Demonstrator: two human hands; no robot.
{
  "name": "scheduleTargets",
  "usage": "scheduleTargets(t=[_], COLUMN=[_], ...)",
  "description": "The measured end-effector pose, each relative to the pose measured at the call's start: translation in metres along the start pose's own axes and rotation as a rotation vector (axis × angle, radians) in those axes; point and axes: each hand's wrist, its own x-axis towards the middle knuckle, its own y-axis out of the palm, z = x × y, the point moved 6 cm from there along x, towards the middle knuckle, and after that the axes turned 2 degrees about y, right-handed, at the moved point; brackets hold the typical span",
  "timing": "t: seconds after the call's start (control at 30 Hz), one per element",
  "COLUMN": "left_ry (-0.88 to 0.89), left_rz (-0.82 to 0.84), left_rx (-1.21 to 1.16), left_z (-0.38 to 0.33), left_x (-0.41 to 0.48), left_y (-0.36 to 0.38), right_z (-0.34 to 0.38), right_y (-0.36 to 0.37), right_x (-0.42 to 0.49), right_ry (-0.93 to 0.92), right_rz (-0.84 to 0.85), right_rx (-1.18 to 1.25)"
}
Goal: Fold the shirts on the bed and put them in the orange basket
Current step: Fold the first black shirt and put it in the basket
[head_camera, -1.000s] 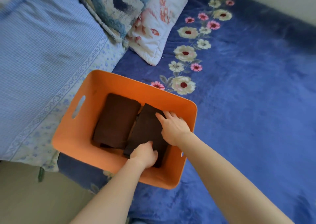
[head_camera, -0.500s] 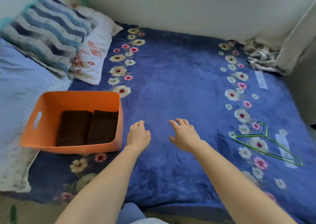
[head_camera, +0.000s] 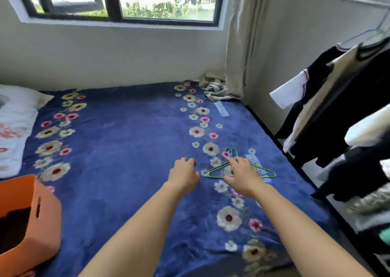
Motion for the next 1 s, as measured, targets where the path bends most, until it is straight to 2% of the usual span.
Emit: scheduleTargets(t=[0.3, 0.43, 0.53, 0.7, 0.87, 1.0], left_ry=[0.326, 0.471, 0.560, 0.701, 0.851, 1.002], left_rz=[-0.068, -0.117, -0.116, -0.111, -0.149, -0.213], left_rx=[0.150, 0.125, 0.100, 0.125, 0.091, 0.081], left_z=[-0.177, -0.255, -0.318, -0.427, -0.536, -0.633], left_x=[0.086, 0.125, 0.141, 0.147, 0.117, 0.076], left_y=[0.002, 0.010, 0.022, 0.044, 0.069, 0.101], right_z=[-0.165, -0.237, -0.291, -0.377, -0.470, -0.561], right_y=[-0.078, -0.115, -0.141, -0.184, -0.222, -0.259], right_x=[0.012, 0.012, 0.002, -0.033, -0.080, -0.135], right_ry=[0.266, 0.387, 0.472, 0.608, 0.736, 0.805], right_rz=[-0.187, -0.335, -0.376, -0.432, -0.455, -0.613], right_rx=[0.087, 0.047, 0.023, -0.127, -0.247, -0.308])
